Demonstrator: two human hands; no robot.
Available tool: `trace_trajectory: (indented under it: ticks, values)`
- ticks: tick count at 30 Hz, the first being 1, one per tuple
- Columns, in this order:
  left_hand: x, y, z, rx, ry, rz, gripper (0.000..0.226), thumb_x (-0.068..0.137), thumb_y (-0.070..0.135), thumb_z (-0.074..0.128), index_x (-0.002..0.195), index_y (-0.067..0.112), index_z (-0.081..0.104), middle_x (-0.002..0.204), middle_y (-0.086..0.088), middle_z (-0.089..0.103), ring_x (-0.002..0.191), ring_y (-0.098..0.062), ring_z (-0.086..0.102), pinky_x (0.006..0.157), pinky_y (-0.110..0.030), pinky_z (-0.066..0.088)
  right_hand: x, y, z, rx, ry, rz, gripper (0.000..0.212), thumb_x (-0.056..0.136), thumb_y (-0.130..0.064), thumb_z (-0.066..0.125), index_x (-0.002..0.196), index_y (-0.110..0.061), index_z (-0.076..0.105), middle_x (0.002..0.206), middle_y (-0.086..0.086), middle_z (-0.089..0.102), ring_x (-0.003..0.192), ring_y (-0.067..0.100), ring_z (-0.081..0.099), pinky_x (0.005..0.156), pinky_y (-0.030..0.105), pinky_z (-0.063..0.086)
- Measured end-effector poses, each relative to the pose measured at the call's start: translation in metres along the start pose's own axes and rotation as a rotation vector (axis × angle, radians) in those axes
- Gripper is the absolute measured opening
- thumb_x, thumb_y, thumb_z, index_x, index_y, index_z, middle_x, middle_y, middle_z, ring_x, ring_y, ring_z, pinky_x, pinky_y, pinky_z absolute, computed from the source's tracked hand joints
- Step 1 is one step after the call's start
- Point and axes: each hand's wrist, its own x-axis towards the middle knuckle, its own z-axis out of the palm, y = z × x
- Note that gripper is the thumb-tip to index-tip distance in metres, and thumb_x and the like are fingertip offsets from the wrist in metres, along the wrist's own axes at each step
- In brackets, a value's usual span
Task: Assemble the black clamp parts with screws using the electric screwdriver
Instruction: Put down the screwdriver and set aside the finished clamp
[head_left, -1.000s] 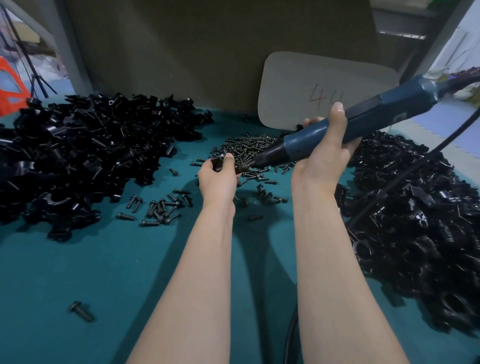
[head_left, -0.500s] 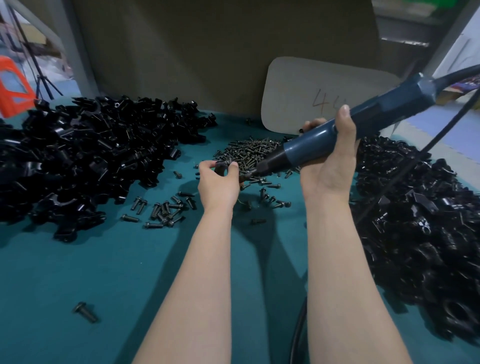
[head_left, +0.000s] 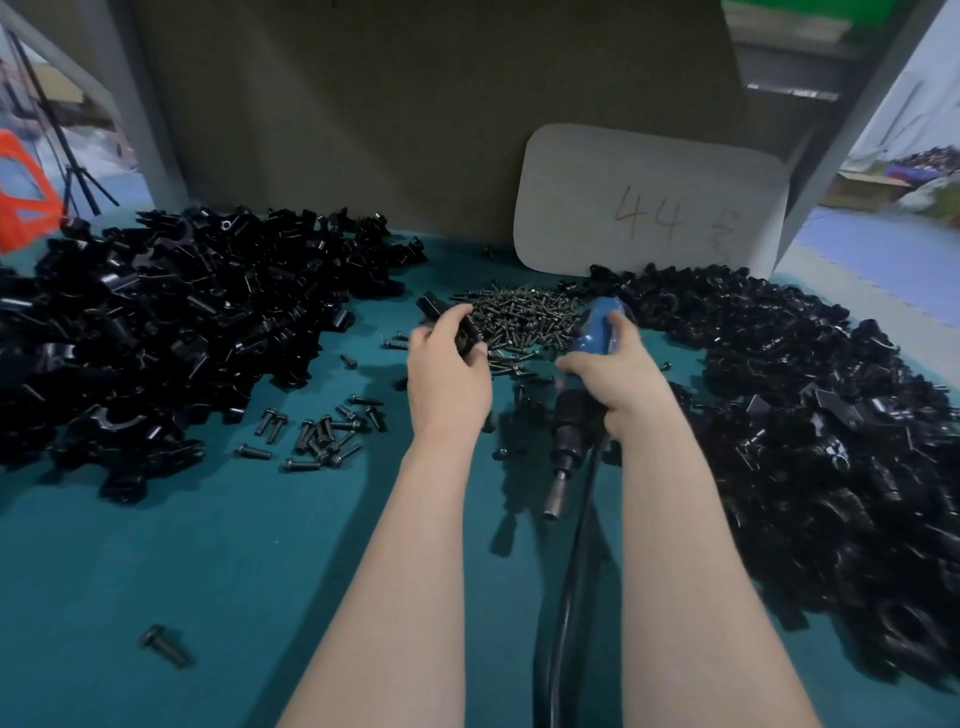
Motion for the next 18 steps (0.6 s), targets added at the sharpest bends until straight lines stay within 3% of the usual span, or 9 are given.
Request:
trace_trajectory:
  ticks: [2,4,5,7,9,12,15,18]
  values:
    - [-0.002,0.0,0.003,-0.002,-0.023,0.012,0.04,0.097,0.022,0.056,0.135,0.032,0.049,0.117,0.004,0.053,0.093,-0.012,0.05,0.08,-0.025,0.038,0.002,0.006,0.002,-0.235,0.048,-0.038,0.073,0.086,-0.008,0.064,0.146,-0.031,0.029,0.146,0.009,0.037,0.104,0.027,0.056,0.083,0.029,0.049]
    - [-0.003,0.001,0.006,-0.049,-0.027,0.001,0.035,0.094,0.026,0.061,0.127,0.033,0.049,0.1,0.011,0.053,0.091,-0.013,0.051,0.077,-0.025,0.037,0.003,0.009,0.002,-0.364,0.099,-0.049,0.066,0.089,-0.01,0.06,0.145,-0.032,0.031,0.143,0.01,0.039,0.084,0.02,0.053,0.063,0.019,0.042]
    - [-0.004,0.001,0.008,-0.068,-0.031,-0.004,0.031,0.093,0.027,0.062,0.12,0.032,0.048,0.092,0.015,0.052,0.087,-0.013,0.052,0.074,-0.025,0.037,0.004,0.01,0.002,-0.425,0.115,-0.037,0.063,0.091,-0.011,0.057,0.145,-0.032,0.032,0.143,0.011,0.039,0.087,0.021,0.054,0.064,0.02,0.041]
    - [-0.006,0.003,0.011,-0.082,-0.037,0.007,0.026,0.091,0.028,0.064,0.109,0.03,0.045,0.085,0.019,0.05,0.082,-0.013,0.053,0.07,-0.027,0.038,0.005,0.01,0.002,-0.589,0.118,0.017,0.058,0.092,-0.017,0.055,0.144,-0.029,0.032,0.143,0.015,0.041,0.115,0.033,0.048,0.085,0.031,0.039]
    - [-0.009,0.007,0.015,-0.089,-0.044,0.044,0.02,0.091,0.027,0.064,0.102,0.03,0.047,0.083,0.016,0.055,0.08,-0.013,0.055,0.067,-0.025,0.04,0.002,0.009,0.004,-0.696,0.105,0.054,0.053,0.094,-0.021,0.053,0.143,-0.025,0.034,0.141,0.018,0.042,0.126,0.035,0.039,0.094,0.034,0.033]
    - [-0.017,0.018,0.024,-0.081,-0.046,0.117,0.008,0.093,0.026,0.062,0.098,0.024,0.057,0.092,0.008,0.062,0.088,-0.014,0.056,0.066,-0.015,0.036,-0.006,0.002,0.004,-0.639,0.139,0.005,0.037,0.099,-0.024,0.043,0.134,-0.014,0.045,0.135,0.017,0.047,0.125,0.034,0.041,0.09,0.032,0.034]
    - [-0.025,0.034,0.04,-0.072,-0.07,0.168,0.013,0.094,0.026,0.059,0.104,0.018,0.063,0.109,0.002,0.063,0.098,-0.013,0.053,0.077,-0.018,0.034,-0.016,-0.011,-0.013,-0.32,0.248,-0.179,0.032,0.101,-0.028,0.037,0.106,-0.01,0.063,0.102,0.01,0.062,0.102,0.027,0.056,0.085,0.032,0.043]
    - [-0.04,0.061,0.063,-0.102,-0.156,0.238,0.01,0.094,0.023,0.059,0.102,0.018,0.064,0.108,0.0,0.064,0.093,-0.011,0.054,0.075,-0.018,0.035,-0.03,-0.021,-0.045,-0.21,0.381,-0.289,0.028,0.097,-0.033,0.047,0.102,-0.014,0.068,0.084,-0.005,0.061,0.086,0.014,0.058,0.074,0.025,0.042]
